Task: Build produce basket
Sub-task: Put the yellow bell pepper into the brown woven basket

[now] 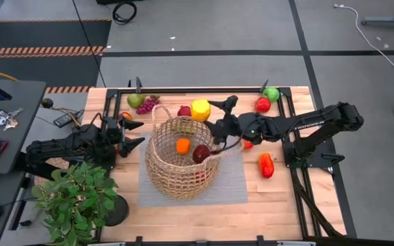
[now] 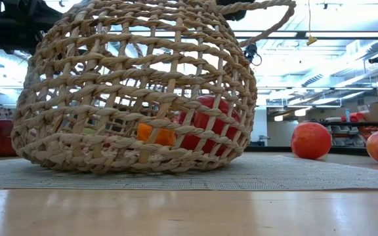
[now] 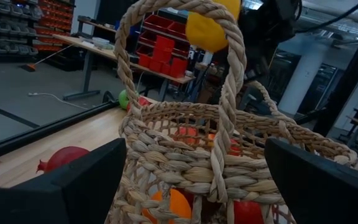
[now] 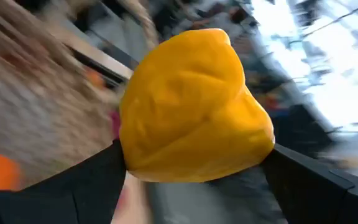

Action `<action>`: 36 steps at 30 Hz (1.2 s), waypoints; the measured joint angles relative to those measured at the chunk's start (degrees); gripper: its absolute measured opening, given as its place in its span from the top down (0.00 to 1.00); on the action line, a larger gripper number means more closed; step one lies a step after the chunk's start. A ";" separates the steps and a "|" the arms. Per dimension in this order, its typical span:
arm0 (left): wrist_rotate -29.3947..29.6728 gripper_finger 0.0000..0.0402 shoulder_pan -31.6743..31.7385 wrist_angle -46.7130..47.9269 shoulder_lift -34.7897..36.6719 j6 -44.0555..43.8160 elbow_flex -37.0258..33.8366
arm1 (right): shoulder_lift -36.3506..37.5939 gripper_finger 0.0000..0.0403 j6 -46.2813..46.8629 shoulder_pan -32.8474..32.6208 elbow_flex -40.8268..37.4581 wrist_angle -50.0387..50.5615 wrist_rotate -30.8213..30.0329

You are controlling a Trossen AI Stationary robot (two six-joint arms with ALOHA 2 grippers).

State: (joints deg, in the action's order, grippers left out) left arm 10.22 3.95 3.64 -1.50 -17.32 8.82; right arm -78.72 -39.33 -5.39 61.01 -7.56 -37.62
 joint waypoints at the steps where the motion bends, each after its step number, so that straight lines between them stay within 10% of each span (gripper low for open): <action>1: 0.01 0.03 0.02 0.00 0.00 0.02 0.00 | 0.00 0.11 3.15 0.67 0.00 0.95 3.38; 12: 0.02 0.03 0.02 0.02 0.00 0.02 0.00 | 0.00 0.11 34.33 9.99 -0.02 6.83 40.71; 24: 0.02 0.03 0.00 0.00 0.00 0.02 0.00 | 0.00 0.11 65.91 17.96 -0.03 3.30 65.28; 36: 0.02 0.03 0.00 -0.07 0.00 0.02 0.00 | -4.78 0.10 56.15 13.68 6.07 15.53 56.90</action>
State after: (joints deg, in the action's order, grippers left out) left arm 10.24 3.95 3.57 -1.50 -17.30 8.82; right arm -83.50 16.82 8.30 67.09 7.97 19.28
